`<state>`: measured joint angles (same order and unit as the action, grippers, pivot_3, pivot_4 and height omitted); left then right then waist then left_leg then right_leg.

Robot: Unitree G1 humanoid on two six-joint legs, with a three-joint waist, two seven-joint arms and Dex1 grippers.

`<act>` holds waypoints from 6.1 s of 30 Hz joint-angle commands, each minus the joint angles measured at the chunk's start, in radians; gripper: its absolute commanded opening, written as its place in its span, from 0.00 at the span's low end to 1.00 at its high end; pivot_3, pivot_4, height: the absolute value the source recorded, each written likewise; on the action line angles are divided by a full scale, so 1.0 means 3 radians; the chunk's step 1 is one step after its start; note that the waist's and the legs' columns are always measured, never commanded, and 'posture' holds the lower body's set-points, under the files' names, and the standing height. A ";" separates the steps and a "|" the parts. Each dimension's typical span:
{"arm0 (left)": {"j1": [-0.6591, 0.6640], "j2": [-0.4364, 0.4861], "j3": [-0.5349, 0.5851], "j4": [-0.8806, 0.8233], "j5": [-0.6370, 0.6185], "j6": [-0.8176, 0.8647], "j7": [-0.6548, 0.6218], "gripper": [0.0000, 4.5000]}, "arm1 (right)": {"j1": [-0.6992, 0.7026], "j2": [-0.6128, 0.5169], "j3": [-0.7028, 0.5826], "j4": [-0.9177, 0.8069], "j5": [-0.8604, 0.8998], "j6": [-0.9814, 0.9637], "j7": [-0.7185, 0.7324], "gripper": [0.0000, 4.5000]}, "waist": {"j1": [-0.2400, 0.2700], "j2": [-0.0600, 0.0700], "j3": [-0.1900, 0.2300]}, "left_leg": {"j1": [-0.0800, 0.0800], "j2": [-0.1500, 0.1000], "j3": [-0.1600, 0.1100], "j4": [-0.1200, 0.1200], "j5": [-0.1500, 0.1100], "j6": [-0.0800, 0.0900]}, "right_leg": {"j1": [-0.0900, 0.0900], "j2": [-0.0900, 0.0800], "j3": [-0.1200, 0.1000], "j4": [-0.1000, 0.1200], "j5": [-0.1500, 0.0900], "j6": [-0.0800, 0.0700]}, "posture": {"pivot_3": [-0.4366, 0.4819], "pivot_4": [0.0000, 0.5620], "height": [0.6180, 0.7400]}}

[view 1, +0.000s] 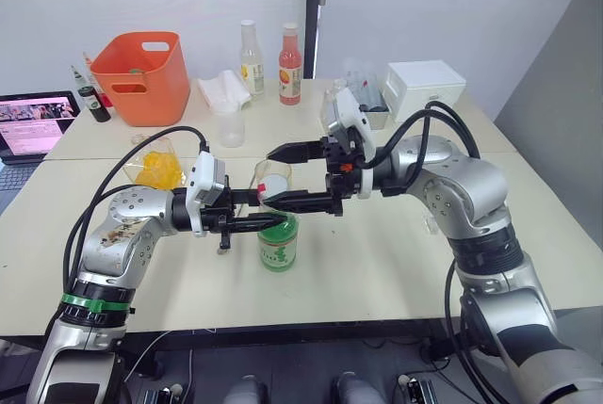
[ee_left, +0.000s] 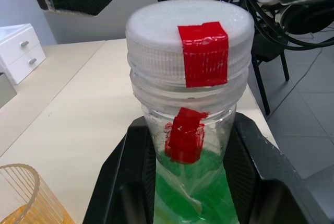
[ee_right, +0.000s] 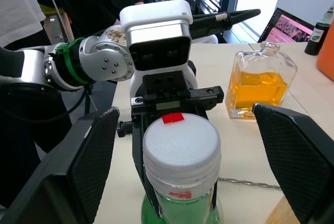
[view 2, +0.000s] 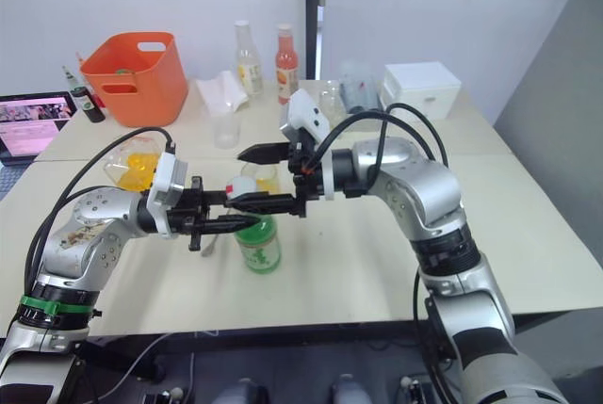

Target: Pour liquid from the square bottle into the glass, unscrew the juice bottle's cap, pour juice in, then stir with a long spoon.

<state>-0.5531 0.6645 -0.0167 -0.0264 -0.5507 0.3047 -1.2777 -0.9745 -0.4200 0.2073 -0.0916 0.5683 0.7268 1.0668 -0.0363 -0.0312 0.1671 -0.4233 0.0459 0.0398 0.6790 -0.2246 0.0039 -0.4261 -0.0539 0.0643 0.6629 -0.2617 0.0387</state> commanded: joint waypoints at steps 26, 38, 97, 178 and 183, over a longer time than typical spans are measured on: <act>0.0052 0.0041 -0.0099 -0.0015 0.0107 0.0073 -0.0013 0.31 | -0.0122 0.0050 -0.0126 -0.0064 0.0130 0.0101 -0.0016 0.36 | 0.0000 0.0000 0.0000 | 0.0001 0.0000 0.0000 0.0000 0.0000 0.0000 | 0.0001 0.0000 0.0000 0.0000 0.0000 0.0000 | 0.48 0.27 0.79; 0.0066 0.0047 -0.0095 -0.0037 0.0096 0.0079 -0.0011 0.31 | -0.0185 0.0070 -0.0481 -0.0110 0.0359 0.0329 -0.0269 0.36 | 0.0000 0.0000 0.0000 | 0.0001 0.0000 0.0000 0.0000 0.0000 0.0000 | 0.0002 -0.0001 0.0000 0.0000 0.0000 0.0000 | 0.48 0.27 0.79; 0.0269 0.0428 0.0574 -0.0471 -0.0241 0.0393 0.0328 0.31 | 0.1586 -0.0208 -0.1005 -0.1314 0.0266 0.0343 -0.1672 0.99 | -0.0025 -0.0001 0.0000 | 0.0005 0.0007 0.0001 -0.0003 0.0000 0.0000 | 0.0004 0.0009 0.0007 -0.0003 -0.0001 0.0002 | 0.48 0.27 0.79; -0.2653 -0.0099 -0.1794 0.4381 0.4648 -0.4165 0.4741 0.31 | 0.1648 0.0523 -0.0520 -0.1505 -0.0179 0.0467 -0.2496 0.99 | 0.0082 -0.0011 0.0004 | -0.0063 -0.0020 -0.0002 0.0013 0.0001 0.0001 | -0.0048 -0.0014 -0.0007 0.0013 0.0007 0.0013 | 0.48 0.27 0.79; -0.2678 -0.0102 -0.1856 0.4394 0.4705 -0.4174 0.4837 0.31 | 0.1649 0.0529 -0.0530 -0.1503 -0.0179 0.0480 -0.2494 0.99 | 0.0082 -0.0011 0.0004 | -0.0063 -0.0022 -0.0002 0.0014 0.0001 0.0001 | -0.0048 -0.0016 -0.0007 0.0014 0.0008 0.0014 | 0.48 0.27 0.79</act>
<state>-1.3014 0.6190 -0.5847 1.3096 0.8659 -0.9405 0.1329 -0.4789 -0.2648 0.0676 -0.5015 0.4957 0.8769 0.3211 -0.0118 -0.0345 0.1684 -0.4421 0.0392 0.0392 0.6831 -0.2244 0.0041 -0.4404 -0.0586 0.0621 0.6671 -0.2594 0.0428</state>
